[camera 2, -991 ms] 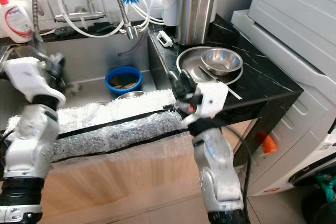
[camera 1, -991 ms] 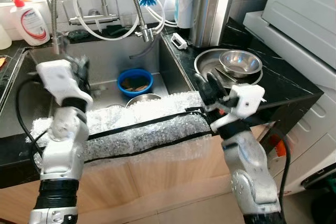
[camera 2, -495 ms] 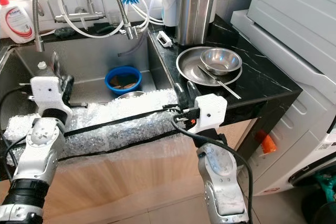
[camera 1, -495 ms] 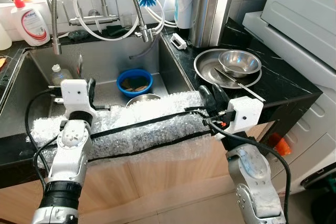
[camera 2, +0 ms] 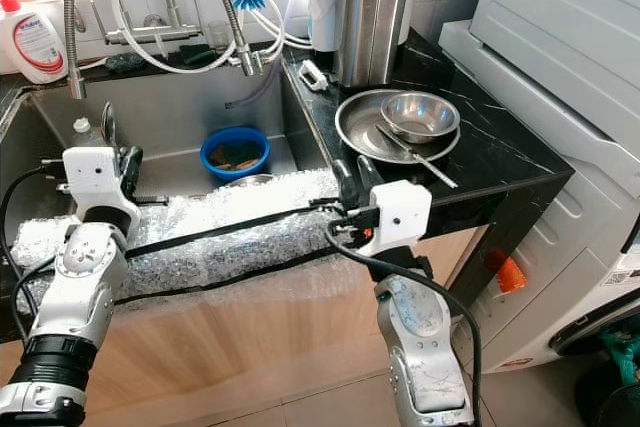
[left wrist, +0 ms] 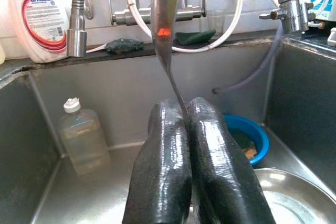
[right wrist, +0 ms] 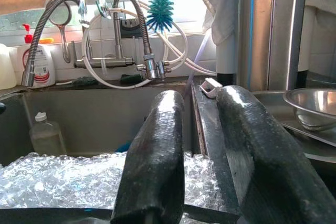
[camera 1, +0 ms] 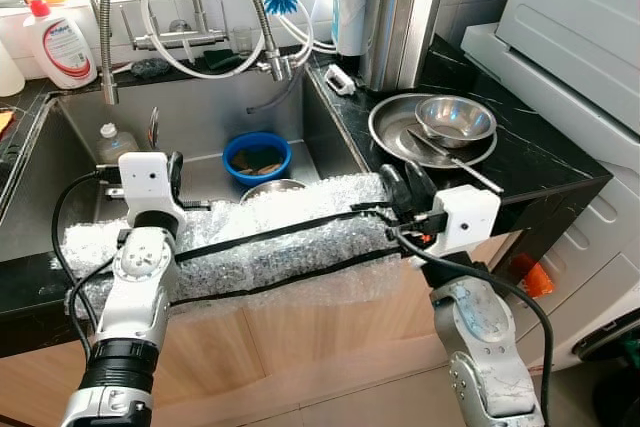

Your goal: Kitchen organization

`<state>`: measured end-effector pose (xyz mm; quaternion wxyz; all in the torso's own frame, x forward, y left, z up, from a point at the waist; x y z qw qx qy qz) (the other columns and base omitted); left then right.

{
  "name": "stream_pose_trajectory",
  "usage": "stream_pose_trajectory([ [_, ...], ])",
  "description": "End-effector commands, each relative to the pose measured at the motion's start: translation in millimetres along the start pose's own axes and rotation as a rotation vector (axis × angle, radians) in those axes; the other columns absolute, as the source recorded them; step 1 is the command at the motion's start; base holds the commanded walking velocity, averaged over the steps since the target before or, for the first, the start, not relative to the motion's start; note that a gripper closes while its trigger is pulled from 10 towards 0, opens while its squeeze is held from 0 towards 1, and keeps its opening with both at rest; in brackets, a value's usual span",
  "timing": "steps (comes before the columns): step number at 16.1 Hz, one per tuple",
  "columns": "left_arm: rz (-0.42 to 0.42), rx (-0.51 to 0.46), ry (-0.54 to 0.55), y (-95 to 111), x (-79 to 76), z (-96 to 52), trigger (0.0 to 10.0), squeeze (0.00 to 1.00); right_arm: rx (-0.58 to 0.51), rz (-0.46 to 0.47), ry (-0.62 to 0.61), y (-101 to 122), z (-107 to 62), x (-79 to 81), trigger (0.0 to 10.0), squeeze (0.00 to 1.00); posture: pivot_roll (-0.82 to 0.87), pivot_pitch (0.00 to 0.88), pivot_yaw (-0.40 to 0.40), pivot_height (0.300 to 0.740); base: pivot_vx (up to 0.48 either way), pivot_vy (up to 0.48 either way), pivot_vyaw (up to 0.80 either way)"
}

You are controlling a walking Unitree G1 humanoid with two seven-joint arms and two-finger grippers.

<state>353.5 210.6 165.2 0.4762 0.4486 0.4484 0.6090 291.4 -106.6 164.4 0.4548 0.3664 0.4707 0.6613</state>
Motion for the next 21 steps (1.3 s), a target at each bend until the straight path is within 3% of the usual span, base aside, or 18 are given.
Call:
stream_pose_trajectory([
  [1, 0.016, 0.022, 0.005, -5.6, 0.0, -0.9, 10.0, 1.00, -0.002, -0.003, -0.004, 1.0, -0.8, 0.2, 10.0, 0.00, -0.10, 0.000, 0.034, 0.740, 0.000, 0.000, 0.00],
  [9, 0.015, 0.008, -0.008, -3.8, -4.5, -0.2, 10.0, 1.00, 0.021, -0.003, 0.006, -3.5, 2.4, 2.8, 10.0, 0.00, -0.10, 0.000, 0.032, 0.740, 0.000, 0.000, 0.00],
  [13, 0.016, -0.054, 0.002, 9.9, -4.5, 2.8, 10.0, 1.00, 0.027, -0.005, 0.013, -5.3, 3.5, 4.3, 10.0, 0.00, -0.10, 0.000, 0.034, 0.740, 0.000, 0.000, 0.00],
  [14, 0.024, -0.107, 0.012, 20.7, -3.1, 3.7, 10.0, 0.00, 0.023, -0.005, 0.013, -4.5, 4.1, 4.5, 10.0, 0.00, -0.10, 0.000, 0.034, 0.740, 0.000, 0.000, 0.00],
  [15, 0.038, -0.200, 0.030, 40.6, 0.1, 3.7, 10.0, 0.00, 0.005, -0.007, -0.001, -1.4, 4.5, 3.2, 10.0, 0.00, -0.10, 0.000, 0.035, 0.740, 0.000, 0.000, 0.00],
  [18, 0.097, -0.329, 0.034, 76.6, 6.8, 0.8, 10.0, 0.00, -0.035, -0.029, -0.060, 8.5, 4.7, -6.4, 10.0, 0.00, -0.11, 0.000, 0.038, 0.740, 0.000, 0.000, 0.00],
  [19, 0.118, -0.344, 0.021, 81.4, 8.8, -2.0, 10.0, 0.00, -0.043, -0.038, -0.084, 11.5, 4.4, -10.7, 10.0, 0.00, -0.11, 0.000, 0.041, 0.740, 0.000, 0.000, 0.00],
  [21, 0.175, -0.299, -0.012, 68.5, 14.9, -13.4, 10.0, 0.00, -0.066, -0.065, -0.166, 18.3, -0.1, -24.1, 10.0, 0.00, -0.10, 0.000, 0.043, 0.740, 0.000, 0.000, 0.00],
])
Point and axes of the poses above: a point about 5 cm out from each wrist's last joint towards the gripper, its own z axis pointing out of the wrist towards the gripper, its own y axis along the axis of the wrist's last joint, x = y × z, the point moved 2 cm from there along z, pointing out of the wrist towards the gripper, and after that the axes turned 3 degrees about z, right-handed, at the moved point
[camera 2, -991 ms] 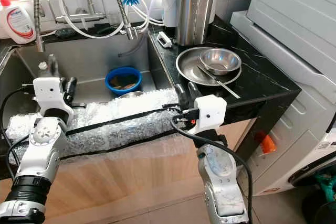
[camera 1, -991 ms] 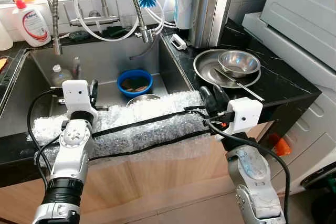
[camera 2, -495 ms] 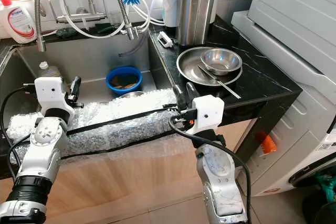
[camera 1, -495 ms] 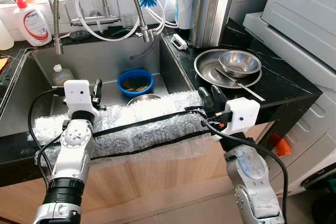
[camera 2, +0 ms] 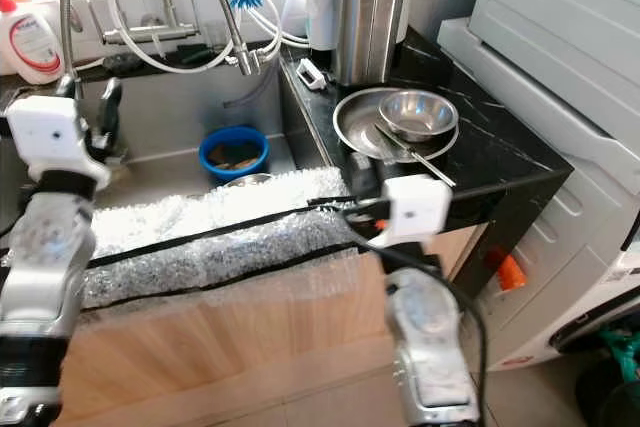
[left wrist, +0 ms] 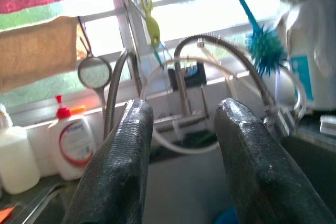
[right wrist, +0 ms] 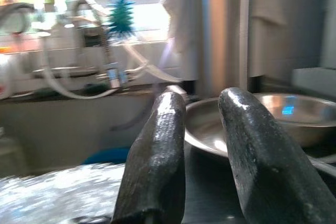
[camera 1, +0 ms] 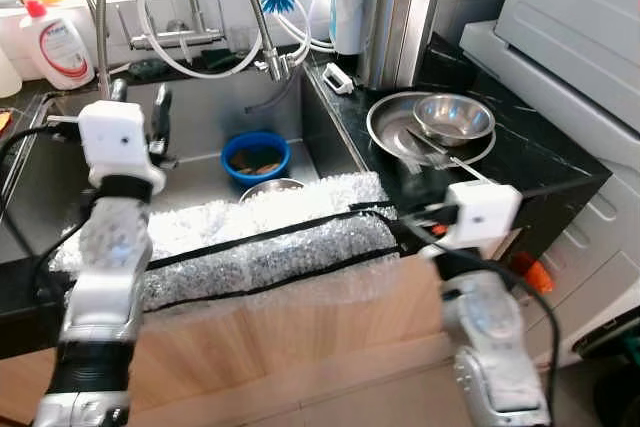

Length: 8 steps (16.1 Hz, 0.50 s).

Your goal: Kitchen organization

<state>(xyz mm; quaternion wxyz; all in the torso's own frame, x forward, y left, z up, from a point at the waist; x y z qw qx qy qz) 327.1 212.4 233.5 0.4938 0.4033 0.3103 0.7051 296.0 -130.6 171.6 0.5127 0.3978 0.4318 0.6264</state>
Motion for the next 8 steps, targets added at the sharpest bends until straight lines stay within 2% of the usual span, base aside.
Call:
stream_pose_trajectory([
  [1, 0.024, 0.053, -0.008, -9.3, 2.6, -12.2, 10.0, 0.00, -0.041, -0.022, -0.048, 11.9, -1.3, -7.5, 10.0, 0.00, -0.10, 0.000, 0.043, 0.740, 0.000, 0.000, 0.00],
  [2, 0.024, 0.071, -0.007, -12.2, 2.7, -17.4, 10.0, 0.00, -0.043, -0.026, -0.067, 13.2, -2.6, -11.2, 10.0, 0.00, -0.10, 0.000, 0.043, 0.740, 0.000, 0.000, 0.00],
  [3, 0.022, 0.093, -0.006, -15.4, 1.3, -23.1, 10.0, 0.00, -0.048, -0.033, -0.103, 15.6, -4.3, -18.0, 10.0, 1.00, -0.11, 0.000, 0.043, 0.740, 0.000, 0.000, 0.00],
  [6, 0.009, 0.107, -0.020, -16.9, -7.4, -24.7, 10.0, 0.00, -0.062, -0.060, -0.192, 19.5, -3.9, -34.6, 10.0, 1.00, -0.11, 0.000, 0.044, 0.740, 0.000, 0.000, 0.00],
  [8, -0.001, 0.110, -0.031, -16.6, -11.4, -23.5, 10.0, 0.00, -0.048, -0.046, -0.263, 17.4, -4.1, -44.6, 10.0, 1.00, -0.11, 0.000, 0.043, 0.740, 0.000, 0.000, 0.00],
])
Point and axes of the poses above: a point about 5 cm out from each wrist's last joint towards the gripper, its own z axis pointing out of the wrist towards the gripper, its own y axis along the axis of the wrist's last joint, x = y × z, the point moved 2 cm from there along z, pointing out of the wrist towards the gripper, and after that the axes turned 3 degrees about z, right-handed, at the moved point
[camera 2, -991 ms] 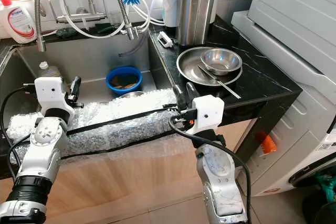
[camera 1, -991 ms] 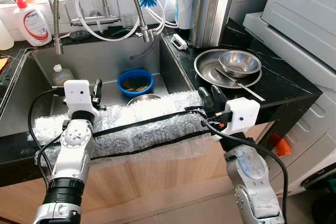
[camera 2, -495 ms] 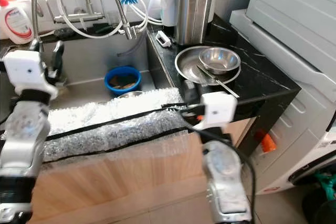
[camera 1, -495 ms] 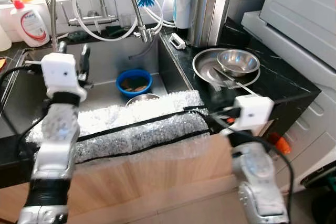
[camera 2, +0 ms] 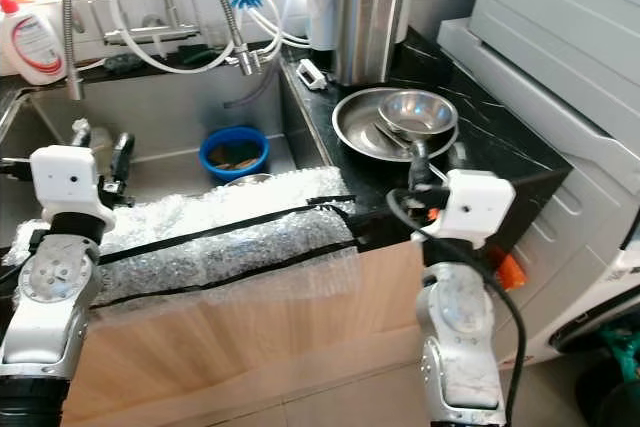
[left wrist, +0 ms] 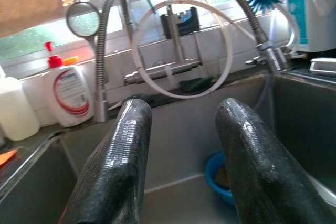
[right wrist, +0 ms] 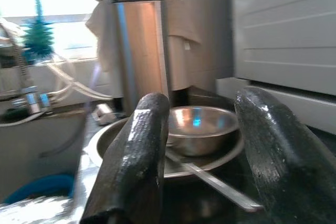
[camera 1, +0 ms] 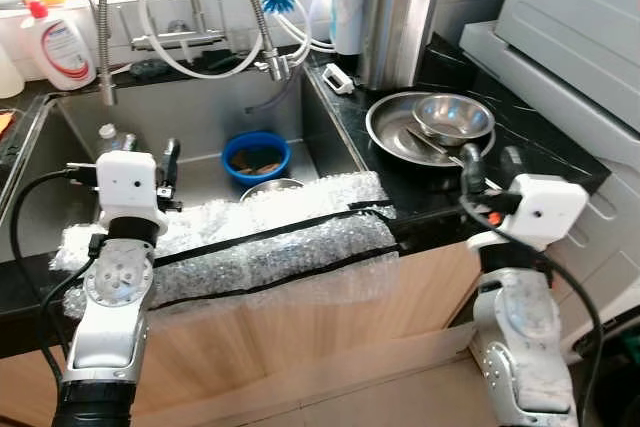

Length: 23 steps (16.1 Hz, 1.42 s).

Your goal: Kitchen organization

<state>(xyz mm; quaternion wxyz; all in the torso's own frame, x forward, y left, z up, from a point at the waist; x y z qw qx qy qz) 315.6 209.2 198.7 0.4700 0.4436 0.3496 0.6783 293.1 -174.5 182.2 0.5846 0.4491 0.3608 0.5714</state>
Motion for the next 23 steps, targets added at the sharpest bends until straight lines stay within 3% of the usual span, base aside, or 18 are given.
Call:
stream_pose_trajectory([
  [1, -0.002, -0.017, -0.007, 6.5, -1.7, 2.4, 10.0, 0.00, 0.015, 0.012, -0.037, -0.8, 1.7, -4.2, 10.0, 1.00, -0.11, 0.000, 0.043, 0.740, 0.000, 0.000, 0.00],
  [3, 0.001, -0.011, -0.020, 5.2, -5.5, 1.5, 10.0, 0.00, 0.072, 0.038, -0.099, -12.5, 0.4, -11.9, 10.0, 1.00, -0.10, 0.000, 0.040, 0.740, 0.000, 0.000, 0.00],
  [7, -0.003, -0.003, -0.026, 3.7, -9.2, -0.2, 10.0, 0.00, 0.076, 0.030, -0.085, -13.3, 1.6, -12.7, 10.0, 1.00, -0.11, 0.000, 0.039, 0.740, 0.000, 0.000, 0.00],
  [8, -0.002, -0.002, -0.030, 3.1, -10.2, -0.3, 10.0, 0.00, 0.085, 0.022, -0.089, -15.1, 2.0, -13.2, 10.0, 0.85, -0.11, 0.000, 0.041, 0.740, 0.000, 0.000, 0.00],
  [9, -0.002, -0.001, -0.035, 2.6, -11.3, -0.3, 10.0, 0.00, 0.101, 0.019, -0.093, -18.5, 2.1, -13.6, 10.0, 0.00, -0.11, 0.000, 0.041, 0.740, 0.000, 0.000, 0.00],
  [13, 0.009, 0.000, -0.050, 1.4, -13.5, 0.3, 10.0, 0.00, 0.139, 0.102, -0.141, -27.3, 3.1, -14.0, 10.0, 0.00, -0.10, 0.000, 0.041, 0.740, 0.000, 0.000, 0.00],
  [18, 0.009, 0.000, -0.050, 1.4, -13.5, 0.3, 10.0, 0.00, 0.139, 0.103, -0.142, -27.5, 3.4, -14.0, 10.0, 0.00, -0.10, 0.000, 0.041, 0.740, 0.000, 0.000, 0.00],
  [19, 0.018, -0.006, -0.053, 2.4, -15.7, 1.0, 10.0, 0.00, 0.177, 0.211, -0.179, -36.4, 11.4, -10.5, 10.0, 0.00, -0.10, 0.000, 0.038, 0.740, 0.000, 0.000, 0.00],
  [23, 0.024, -0.009, -0.057, 2.6, -16.6, 1.6, 10.0, 0.00, 0.209, 0.314, -0.225, -42.9, 15.3, -9.0, 10.0, 0.00, -0.10, 0.000, 0.038, 0.740, 0.000, 0.000, 0.00],
])
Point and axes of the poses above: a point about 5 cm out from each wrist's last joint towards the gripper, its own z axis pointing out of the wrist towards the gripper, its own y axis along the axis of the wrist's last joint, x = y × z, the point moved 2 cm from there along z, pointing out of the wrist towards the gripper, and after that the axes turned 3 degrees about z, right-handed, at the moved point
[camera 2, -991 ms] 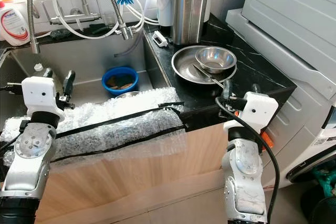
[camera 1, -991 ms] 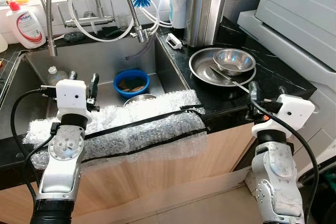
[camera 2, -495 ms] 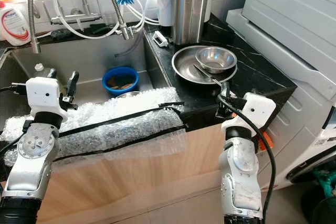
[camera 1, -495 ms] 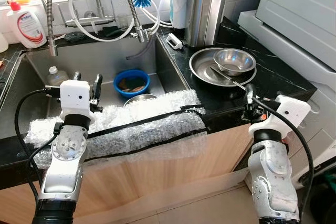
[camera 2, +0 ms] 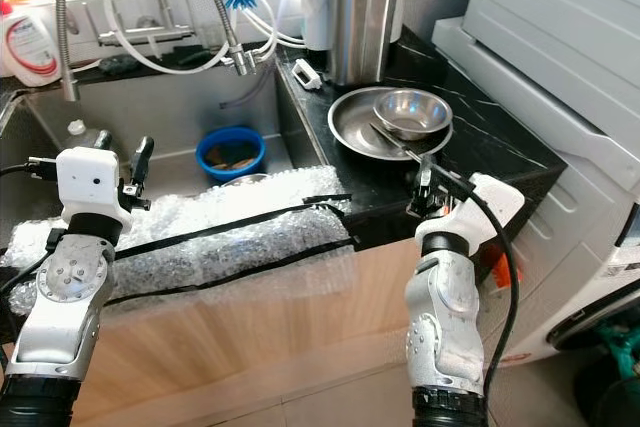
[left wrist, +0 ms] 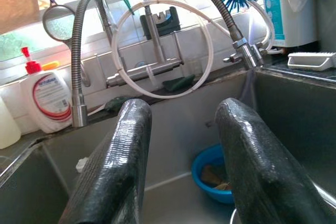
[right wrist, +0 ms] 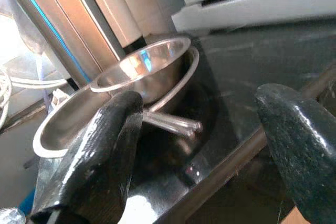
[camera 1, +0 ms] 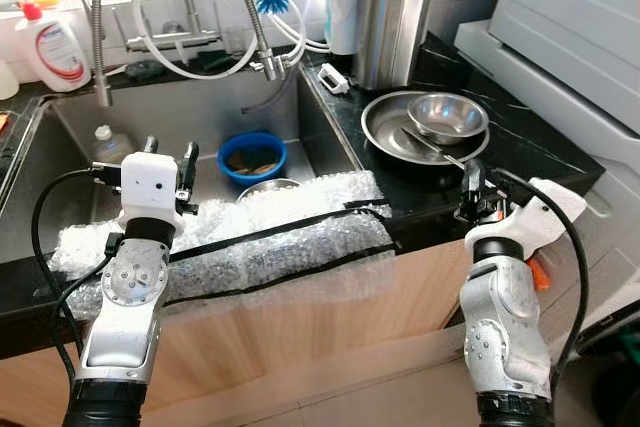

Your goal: Kitchen organization

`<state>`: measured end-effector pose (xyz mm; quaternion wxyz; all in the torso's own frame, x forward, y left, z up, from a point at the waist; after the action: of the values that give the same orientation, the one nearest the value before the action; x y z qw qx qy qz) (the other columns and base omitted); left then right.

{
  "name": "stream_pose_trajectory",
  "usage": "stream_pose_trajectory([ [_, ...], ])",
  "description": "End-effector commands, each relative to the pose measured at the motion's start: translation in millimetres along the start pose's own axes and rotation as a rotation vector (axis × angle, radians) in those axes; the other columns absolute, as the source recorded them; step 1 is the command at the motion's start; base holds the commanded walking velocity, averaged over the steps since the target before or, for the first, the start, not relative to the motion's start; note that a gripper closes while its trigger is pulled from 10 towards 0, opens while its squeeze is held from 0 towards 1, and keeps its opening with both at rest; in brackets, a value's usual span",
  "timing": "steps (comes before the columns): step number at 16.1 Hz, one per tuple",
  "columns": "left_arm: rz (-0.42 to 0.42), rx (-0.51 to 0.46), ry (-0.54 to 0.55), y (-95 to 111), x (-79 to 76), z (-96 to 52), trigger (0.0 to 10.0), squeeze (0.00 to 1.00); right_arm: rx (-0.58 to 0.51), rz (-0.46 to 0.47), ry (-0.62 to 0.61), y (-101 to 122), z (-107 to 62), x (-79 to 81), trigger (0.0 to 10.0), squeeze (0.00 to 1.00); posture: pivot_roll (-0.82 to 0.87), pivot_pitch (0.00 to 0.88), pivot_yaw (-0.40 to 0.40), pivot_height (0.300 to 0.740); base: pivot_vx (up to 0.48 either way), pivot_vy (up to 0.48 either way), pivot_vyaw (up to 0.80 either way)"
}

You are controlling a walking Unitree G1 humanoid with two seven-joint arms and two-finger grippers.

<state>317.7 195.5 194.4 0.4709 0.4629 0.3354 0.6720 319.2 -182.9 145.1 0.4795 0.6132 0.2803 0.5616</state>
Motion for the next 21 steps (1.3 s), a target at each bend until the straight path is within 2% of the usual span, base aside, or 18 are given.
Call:
stream_pose_trajectory([
  [1, 0.007, -0.013, -0.012, 3.2, -2.2, 2.4, 10.0, 0.00, 0.014, 0.016, 0.000, -1.0, 3.8, 2.6, 10.0, 0.00, -0.09, 0.000, 0.038, 0.740, 0.000, 0.000, 0.00],
  [8, 0.009, -0.018, -0.014, 4.3, -4.7, 2.7, 10.0, 0.00, 0.019, 0.049, 0.006, -3.6, 6.5, 4.6, 10.0, 0.00, -0.09, 0.000, 0.038, 0.740, 0.000, 0.000, 0.00],
  [9, 0.010, -0.019, -0.013, 4.6, -4.7, 3.0, 10.0, 0.00, 0.018, 0.054, 0.012, -3.9, 6.9, 5.9, 4.6, 0.00, -0.09, 0.000, 0.038, 0.740, 0.000, 0.000, 0.00],
  [10, 0.009, -0.020, -0.012, 4.9, -4.7, 3.3, 10.0, 0.00, 0.021, 0.065, 0.024, -4.5, 7.3, 8.1, 0.3, 0.00, -0.09, 0.000, 0.037, 0.740, 0.000, 0.000, 0.00],
  [11, 0.010, -0.021, -0.012, 5.1, -5.0, 3.4, 10.0, 0.00, 0.018, 0.072, 0.036, -4.0, 7.7, 10.8, 0.0, 0.00, -0.09, 0.000, 0.036, 0.740, 0.000, 0.000, 0.00],
  [12, 0.011, -0.022, -0.013, 5.2, -5.3, 3.5, 10.0, 0.00, 0.017, 0.073, 0.041, -3.9, 7.9, 12.4, 1.2, 0.00, -0.09, 0.000, 0.036, 0.740, 0.000, 0.000, 0.00],
  [13, 0.011, -0.022, -0.014, 5.3, -5.5, 3.5, 10.0, 0.00, 0.017, 0.074, 0.041, -4.0, 7.9, 12.6, 3.7, 0.00, -0.09, 0.000, 0.036, 0.740, 0.000, 0.000, 0.00],
  [14, 0.012, -0.023, -0.014, 5.5, -5.4, 3.7, 10.0, 0.00, 0.017, 0.074, 0.041, -4.1, 8.0, 12.7, 4.8, 0.00, -0.09, 0.000, 0.036, 0.740, 0.000, 0.000, 0.00],
  [15, 0.013, -0.025, -0.014, 5.7, -5.5, 3.9, 10.0, 0.00, 0.018, 0.076, 0.042, -4.5, 8.3, 12.7, 10.0, 0.00, -0.09, 0.000, 0.035, 0.740, 0.000, 0.000, 0.00],
  [18, 0.014, -0.027, -0.016, 5.9, -6.3, 3.8, 10.0, 0.00, 0.019, 0.078, 0.043, -4.9, 8.4, 12.7, 10.0, 0.00, -0.09, 0.000, 0.035, 0.740, 0.000, 0.000, 0.00],
  [19, 0.017, -0.027, -0.018, 5.8, -7.0, 3.8, 10.0, 0.00, 0.020, 0.082, 0.044, -5.3, 8.6, 13.1, 7.3, 0.00, -0.09, 0.000, 0.034, 0.740, 0.000, 0.000, 0.00],
  [20, 0.018, -0.027, -0.019, 5.9, -7.3, 3.9, 10.0, 0.00, 0.020, 0.084, 0.046, -5.3, 8.8, 13.5, 3.5, 0.00, -0.09, 0.000, 0.034, 0.740, 0.000, 0.000, 0.00],
  [21, 0.018, -0.029, -0.019, 6.2, -7.4, 4.1, 10.0, 0.00, 0.020, 0.085, 0.048, -5.2, 9.1, 14.3, 1.3, 0.00, -0.09, 0.000, 0.033, 0.740, 0.000, 0.000, 0.00],
])
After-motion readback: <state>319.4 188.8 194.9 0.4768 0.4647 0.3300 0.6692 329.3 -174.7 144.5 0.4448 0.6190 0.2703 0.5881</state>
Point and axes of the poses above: a point about 5 cm out from each wrist's last joint towards the gripper, its own z axis pointing out of the wrist towards the gripper, its own y axis along the axis of the wrist's last joint, x = y × z, the point moved 2 cm from there along z, pointing out of the wrist towards the gripper, and after that the axes turned 3 degrees about z, right-handed, at the moved point
